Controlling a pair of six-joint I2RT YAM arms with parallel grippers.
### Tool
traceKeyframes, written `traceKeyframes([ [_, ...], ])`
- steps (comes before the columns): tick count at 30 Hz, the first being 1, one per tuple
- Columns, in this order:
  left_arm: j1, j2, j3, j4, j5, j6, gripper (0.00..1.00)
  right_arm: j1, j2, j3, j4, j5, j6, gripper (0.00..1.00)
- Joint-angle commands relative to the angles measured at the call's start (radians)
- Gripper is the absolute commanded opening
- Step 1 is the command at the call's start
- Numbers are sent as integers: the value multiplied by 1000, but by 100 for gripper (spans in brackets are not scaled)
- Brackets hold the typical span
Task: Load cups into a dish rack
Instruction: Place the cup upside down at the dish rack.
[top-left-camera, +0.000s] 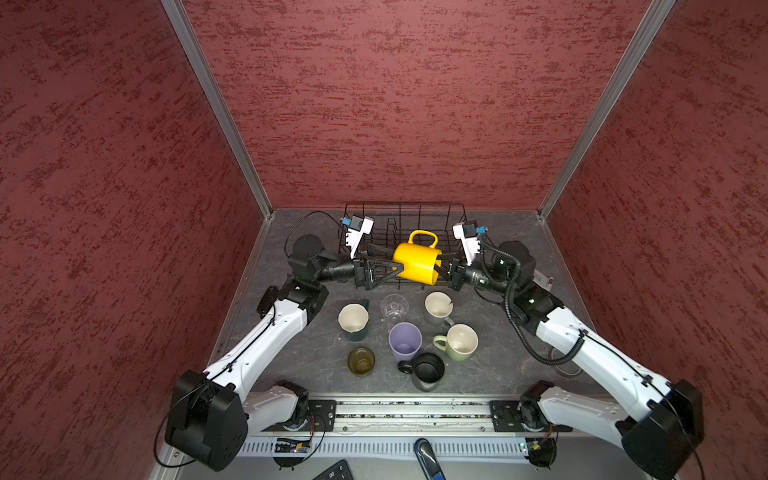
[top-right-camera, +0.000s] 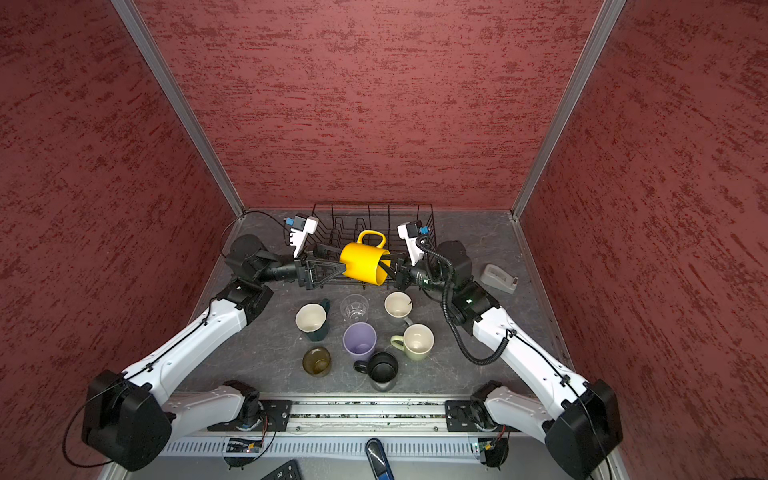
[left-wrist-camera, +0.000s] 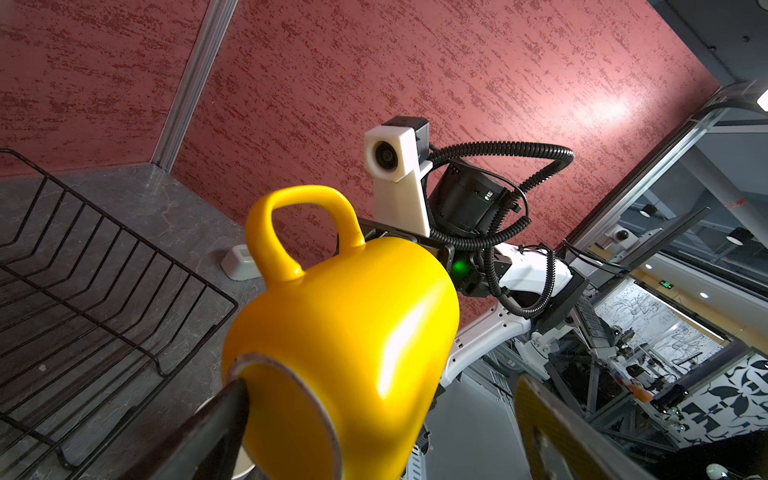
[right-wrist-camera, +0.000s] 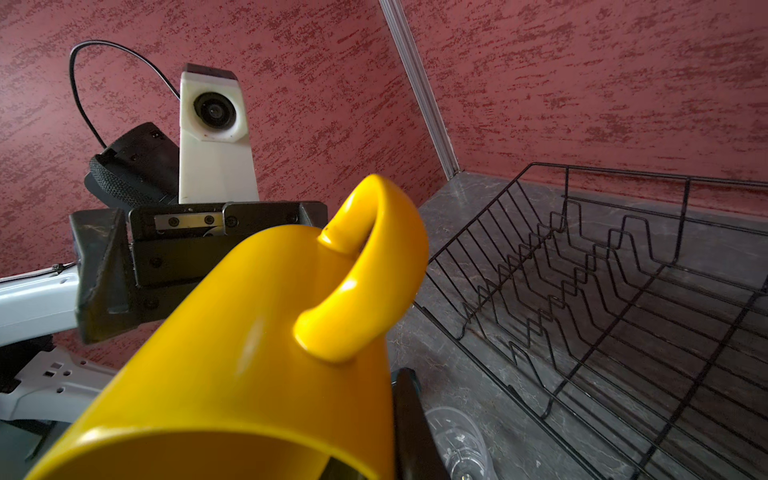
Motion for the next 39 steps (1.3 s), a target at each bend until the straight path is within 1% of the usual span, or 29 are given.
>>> traceKeyframes([
  [1,7,-42,-20,32,13,-10,100,31,-65,24,19,90,-18,0],
  [3,25,-58,-29,32,-1,-16,100,30,-96,23,-18,156,-32,0],
  [5,34,-67,-31,34,1,-22,100,27,-118,21,-42,192,-40,0],
  [10,37,-65,-28,40,20,-34,100,21,-138,25,-67,200,-46,0],
  [16,36,-36,-26,79,51,-69,100,21,-119,29,-24,101,-54,0],
  [20,36,-20,-19,81,61,-68,100,22,-91,43,13,15,-43,0],
  [33,35,14,-9,67,64,-54,100,24,-100,23,58,-31,-20,0],
  [39,7,37,13,83,101,-58,100,25,-81,5,126,-70,13,0],
])
